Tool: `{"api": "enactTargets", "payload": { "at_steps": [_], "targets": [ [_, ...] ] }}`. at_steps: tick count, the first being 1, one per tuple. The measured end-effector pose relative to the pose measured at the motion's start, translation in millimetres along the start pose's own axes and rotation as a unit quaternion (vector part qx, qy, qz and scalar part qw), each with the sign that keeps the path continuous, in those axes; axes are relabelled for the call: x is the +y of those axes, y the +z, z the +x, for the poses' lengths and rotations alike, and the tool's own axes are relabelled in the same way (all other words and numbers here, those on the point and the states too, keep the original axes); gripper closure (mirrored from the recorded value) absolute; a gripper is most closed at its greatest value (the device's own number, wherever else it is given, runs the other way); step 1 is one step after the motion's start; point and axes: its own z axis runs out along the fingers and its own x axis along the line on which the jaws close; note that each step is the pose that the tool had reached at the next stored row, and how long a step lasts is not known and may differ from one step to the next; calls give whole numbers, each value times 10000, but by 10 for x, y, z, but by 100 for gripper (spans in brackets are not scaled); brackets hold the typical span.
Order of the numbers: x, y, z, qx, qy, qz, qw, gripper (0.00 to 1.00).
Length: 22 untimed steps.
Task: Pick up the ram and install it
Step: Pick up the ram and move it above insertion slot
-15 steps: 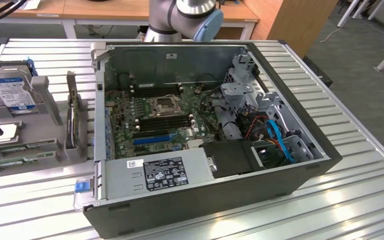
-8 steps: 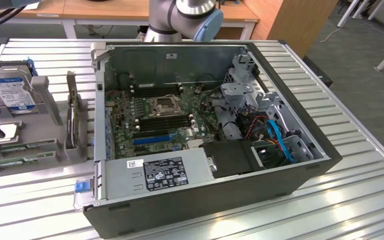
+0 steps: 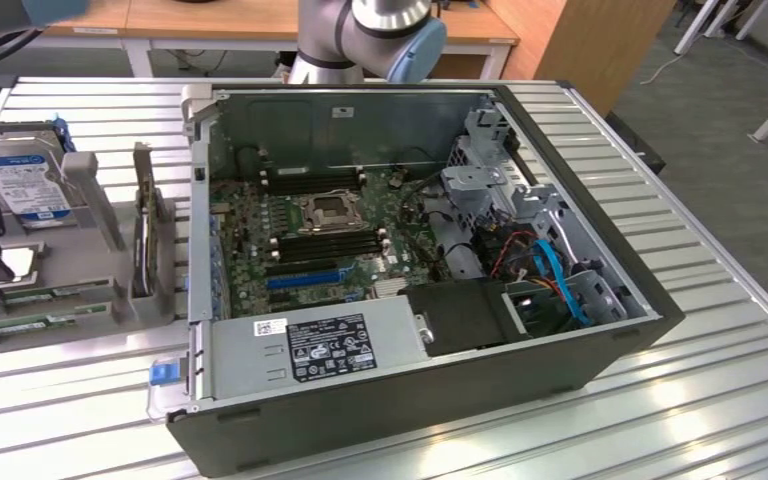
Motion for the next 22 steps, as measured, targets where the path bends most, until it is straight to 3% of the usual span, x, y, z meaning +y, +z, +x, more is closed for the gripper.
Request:
{"api": "enactTargets", "payload": {
  "at_steps": [8,22],
  "targets": [
    [-12,6,-2,-1,0,1,10000,69],
    [-208,-5,-15,1,1,-5,10000,69]
  ]
}}
